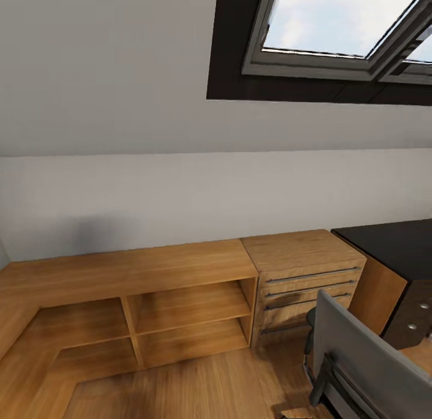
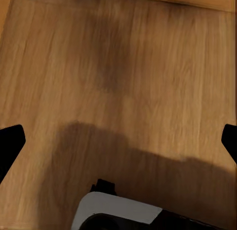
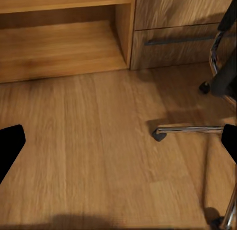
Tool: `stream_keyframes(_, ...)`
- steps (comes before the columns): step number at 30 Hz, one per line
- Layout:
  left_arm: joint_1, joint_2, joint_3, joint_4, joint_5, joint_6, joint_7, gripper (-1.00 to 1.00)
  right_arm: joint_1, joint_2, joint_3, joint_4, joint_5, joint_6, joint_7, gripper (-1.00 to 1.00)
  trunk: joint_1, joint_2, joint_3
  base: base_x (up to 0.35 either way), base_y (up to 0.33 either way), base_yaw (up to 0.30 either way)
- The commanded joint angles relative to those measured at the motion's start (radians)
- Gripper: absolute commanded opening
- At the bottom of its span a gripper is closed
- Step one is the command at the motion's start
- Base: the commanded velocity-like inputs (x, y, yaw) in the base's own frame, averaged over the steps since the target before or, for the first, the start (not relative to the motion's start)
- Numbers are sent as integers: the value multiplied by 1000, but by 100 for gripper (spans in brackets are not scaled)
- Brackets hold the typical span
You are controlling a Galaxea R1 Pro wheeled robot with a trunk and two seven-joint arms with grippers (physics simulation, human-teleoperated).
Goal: In the bedroom, organize the workspace by keeping the computer under the desk, ensuring the monitor is on the desk, placing the keyboard on the desk next to the monitor, placing the mouse on the desk next to the keyboard, moving the folder from the swivel chair onto the desk next to the mouse, stacking the notebook on top of the folder with the pen on top of the notebook, and positioning the swivel chair next to the desk.
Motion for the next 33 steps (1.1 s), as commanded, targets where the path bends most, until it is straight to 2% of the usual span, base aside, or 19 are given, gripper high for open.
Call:
stream_keyframes(1, 0, 0, 2, 11, 7, -5, -2, 100, -2, 1, 8, 1, -1, 0, -9, 100, 0, -1, -1, 0, 0, -255)
stream_keyframes(6, 0, 0, 0, 66, 4, -89, -4, 100, -5, 3, 12, 4, 0, 3, -8, 100, 0, -1, -1, 0, 0, -255)
stream_keyframes(7, 0, -1, -1, 89, 3, -150, -3, 100, -5, 3, 12, 8, 0, 4, -7, 100, 0, -1, -1, 0, 0, -255)
stream_keyframes(8, 0, 0, -2, 134, 2, -247, -3, 100, -5, 3, 13, 16, -1, 5, -7, 100, 0, -1, -1, 0, 0, -255)
stream_keyframes(11, 0, 1, -2, 171, 1, -299, -4, 100, -6, 3, 12, 22, -1, 7, -7, 100, 0, -1, -1, -13, 21, -255)
stream_keyframes(16, 0, 1, -2, 186, 1, -321, -4, 100, -6, 3, 13, 24, -1, 9, -7, 100, 0, -1, -1, -71, 177, -255)
stream_keyframes(33, 0, 0, -2, 189, 1, -331, -5, 100, -6, 3, 14, 34, -1, 11, -7, 100, 0, -1, 0, -96, 273, -255)
